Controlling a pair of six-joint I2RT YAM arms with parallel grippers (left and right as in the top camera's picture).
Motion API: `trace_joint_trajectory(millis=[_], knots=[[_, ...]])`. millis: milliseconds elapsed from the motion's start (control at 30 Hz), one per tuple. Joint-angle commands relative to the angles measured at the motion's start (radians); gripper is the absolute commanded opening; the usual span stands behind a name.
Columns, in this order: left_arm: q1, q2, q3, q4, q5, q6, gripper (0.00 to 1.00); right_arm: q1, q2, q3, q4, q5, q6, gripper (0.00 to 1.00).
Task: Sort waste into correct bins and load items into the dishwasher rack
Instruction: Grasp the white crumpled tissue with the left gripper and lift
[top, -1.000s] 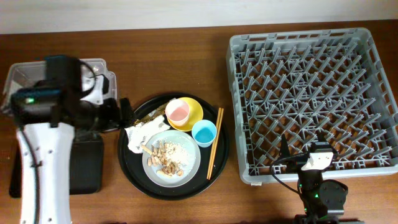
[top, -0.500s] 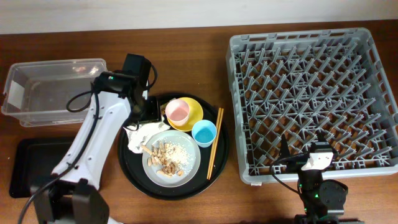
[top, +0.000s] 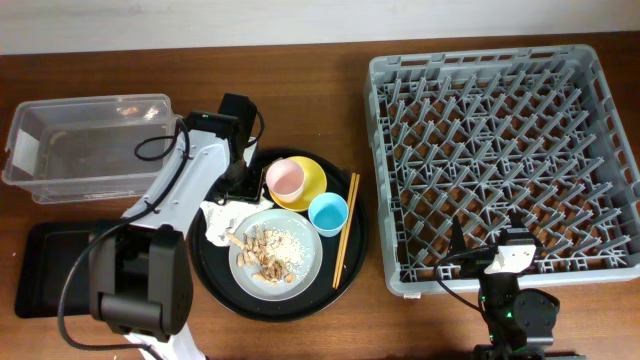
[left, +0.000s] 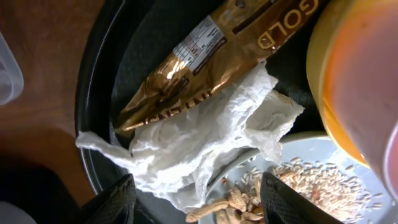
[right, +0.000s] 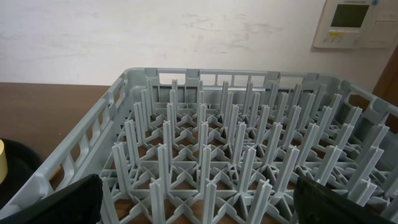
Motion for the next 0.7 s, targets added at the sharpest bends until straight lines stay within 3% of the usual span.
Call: trace_joint_trajectory(millis=[0, 133, 267, 300, 433, 533, 667], knots=[[0.001, 0.011, -0.048, 0.043, -0.008, 0.118, 0.64, -0.006, -0.006, -0.007, -0.003, 0.008, 0.000, 0.98], [0.001, 0.011, -0.140, 0.123, -0.017, 0.121, 0.64, -0.007, -0.006, -0.007, -0.003, 0.008, 0.001, 0.98], [0.001, 0.011, -0.153, 0.180, -0.028, 0.128, 0.53, -0.006, -0.006, -0.007, -0.003, 0.009, 0.000, 0.98], [0.001, 0.011, -0.153, 0.182, -0.027, 0.128, 0.46, -0.006, -0.006, -0.007, -0.003, 0.008, 0.000, 0.98], [0.001, 0.011, -0.153, 0.170, -0.027, 0.127, 0.30, -0.006, -0.006, -0.007, -0.003, 0.008, 0.000, 0.98], [0.001, 0.011, -0.151, 0.150, -0.026, 0.098, 0.05, -0.006, -0.006, -0.007, -0.003, 0.008, 0.000, 0.98], [0.001, 0.011, -0.111, 0.082, -0.023, 0.061, 0.01, -0.006, -0.006, -0.007, -0.003, 0.008, 0.000, 0.98]])
